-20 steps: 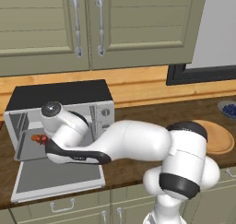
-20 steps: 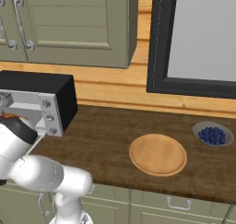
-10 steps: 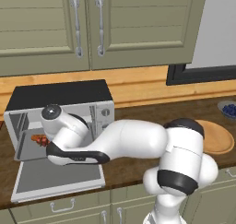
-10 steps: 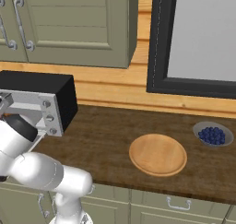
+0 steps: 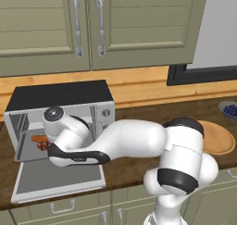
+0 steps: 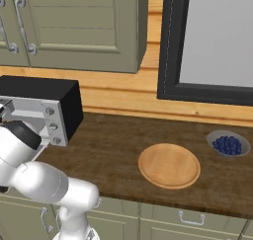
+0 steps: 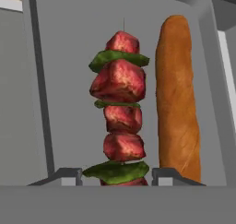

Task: Pick up the kebab skewer and baguette bread, and place them inside the toaster oven. Close the toaster oven door and start by setting the timer.

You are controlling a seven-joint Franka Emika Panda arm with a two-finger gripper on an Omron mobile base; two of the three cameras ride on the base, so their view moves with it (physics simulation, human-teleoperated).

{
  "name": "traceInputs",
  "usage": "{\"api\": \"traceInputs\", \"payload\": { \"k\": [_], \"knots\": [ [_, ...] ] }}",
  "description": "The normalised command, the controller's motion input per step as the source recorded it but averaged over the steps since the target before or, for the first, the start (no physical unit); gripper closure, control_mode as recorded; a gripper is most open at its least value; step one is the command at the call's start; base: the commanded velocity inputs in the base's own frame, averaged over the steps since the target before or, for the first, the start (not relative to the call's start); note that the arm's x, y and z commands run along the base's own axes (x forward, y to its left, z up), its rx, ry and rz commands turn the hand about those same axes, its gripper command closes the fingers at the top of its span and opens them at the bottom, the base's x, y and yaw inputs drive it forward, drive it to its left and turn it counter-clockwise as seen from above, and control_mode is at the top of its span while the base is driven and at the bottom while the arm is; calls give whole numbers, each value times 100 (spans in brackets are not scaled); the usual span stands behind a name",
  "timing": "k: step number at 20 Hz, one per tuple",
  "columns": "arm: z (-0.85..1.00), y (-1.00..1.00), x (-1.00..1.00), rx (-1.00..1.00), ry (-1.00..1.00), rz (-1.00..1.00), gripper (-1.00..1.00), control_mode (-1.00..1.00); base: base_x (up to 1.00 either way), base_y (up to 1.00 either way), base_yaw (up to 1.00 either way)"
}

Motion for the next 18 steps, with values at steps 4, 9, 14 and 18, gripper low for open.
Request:
{"api": "traceInputs", "payload": {
  "k": [4,9,14,18],
  "knots": [
    [0,0,0,1,0,0,-100,-100,0,0,0],
    [9,0,-2,1,0,0,-100,-100,0,0,0],
    [57,1,-70,6,0,-3,-100,-100,0,0,0],
    [28,-17,-88,11,3,-22,-100,-100,0,0,0]
  ]
}}
